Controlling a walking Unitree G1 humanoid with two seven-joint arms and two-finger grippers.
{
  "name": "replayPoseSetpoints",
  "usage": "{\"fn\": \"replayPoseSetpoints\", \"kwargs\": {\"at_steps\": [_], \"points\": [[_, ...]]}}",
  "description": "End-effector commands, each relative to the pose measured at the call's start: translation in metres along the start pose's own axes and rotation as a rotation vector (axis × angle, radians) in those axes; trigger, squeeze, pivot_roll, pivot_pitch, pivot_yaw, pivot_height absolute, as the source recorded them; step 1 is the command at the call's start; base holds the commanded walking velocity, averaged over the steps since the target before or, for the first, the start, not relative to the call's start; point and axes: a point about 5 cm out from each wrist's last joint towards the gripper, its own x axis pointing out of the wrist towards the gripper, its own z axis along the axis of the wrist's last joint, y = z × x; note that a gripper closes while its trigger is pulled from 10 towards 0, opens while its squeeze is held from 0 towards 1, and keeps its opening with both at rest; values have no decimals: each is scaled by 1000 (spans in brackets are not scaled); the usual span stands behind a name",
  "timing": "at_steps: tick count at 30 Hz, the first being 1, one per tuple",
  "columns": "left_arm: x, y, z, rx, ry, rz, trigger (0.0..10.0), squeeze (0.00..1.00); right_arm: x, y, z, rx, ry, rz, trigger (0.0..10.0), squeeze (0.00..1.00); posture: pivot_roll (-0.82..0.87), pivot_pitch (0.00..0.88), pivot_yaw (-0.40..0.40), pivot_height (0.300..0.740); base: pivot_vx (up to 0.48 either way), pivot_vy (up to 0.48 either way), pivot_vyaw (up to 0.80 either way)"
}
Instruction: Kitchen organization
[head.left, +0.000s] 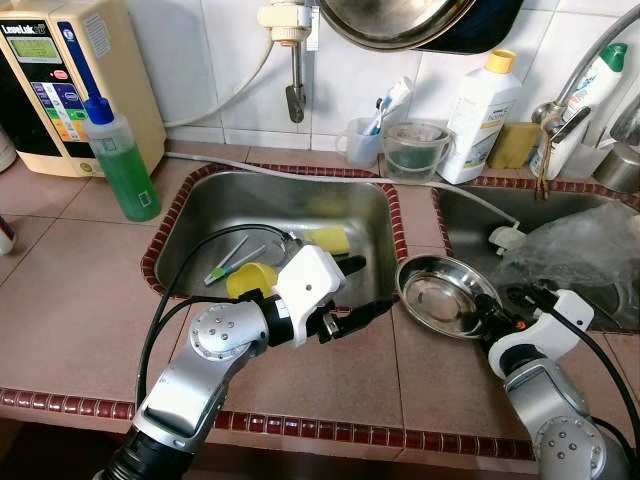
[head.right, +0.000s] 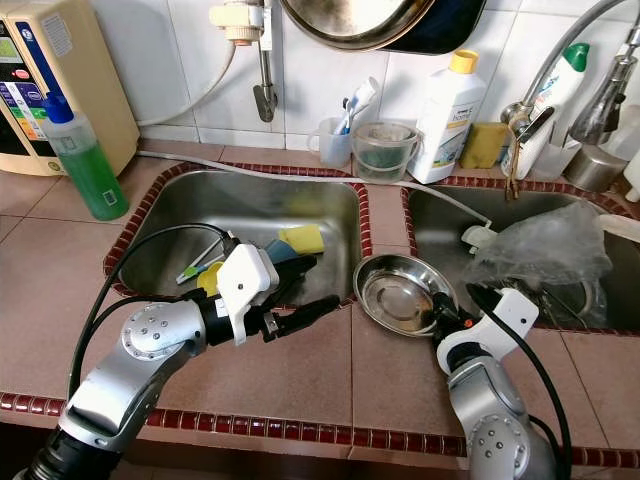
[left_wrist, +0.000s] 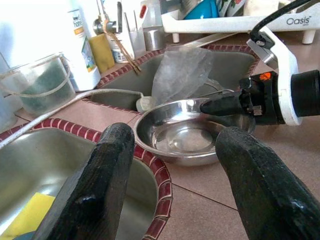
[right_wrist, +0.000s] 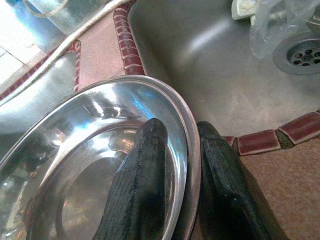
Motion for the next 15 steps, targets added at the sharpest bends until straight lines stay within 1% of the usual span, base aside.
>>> {"fn": "replayPoseSetpoints", "kwargs": {"at_steps": [1,2,3,5,7,8,11,13,15], "points": [[1,0,6,31,-13,-2,10000,0,-1,10,10,12,-63,63,0,0,-37,42,-7,740,0,0,0],[1,1,6,31,-13,0,10000,0,-1,11,11,16,-65,74,0,0,-37,42,-7,740,0,0,0],[2,1,6,31,-14,2,10000,0,-2,14,13,19,-89,90,0,0,-37,37,-8,740,0,0,0],[2,3,7,29,-20,14,10000,0,-5,22,21,25,-138,160,0,0,-37,31,-9,740,0,0,0],[2,3,7,29,-20,16,10000,0,-5,24,22,23,-148,166,0,0,-37,31,-9,740,0,0,0],[3,3,7,29,-21,17,10000,0,-6,27,25,33,-161,199,0,0,-38,24,-12,740,0,0,0],[3,4,7,30,-21,21,10000,0,-6,30,29,32,-194,229,0,0,-38,21,-11,740,0,0,0],[4,8,8,14,-31,41,10000,0,-4,32,36,6,-230,240,0,0,-38,13,-11,740,0,0,0],[3,12,9,-5,-40,63,10000,0,-2,32,39,-22,-245,244,2706,0,-37,9,-11,740,0,0,0]]}}
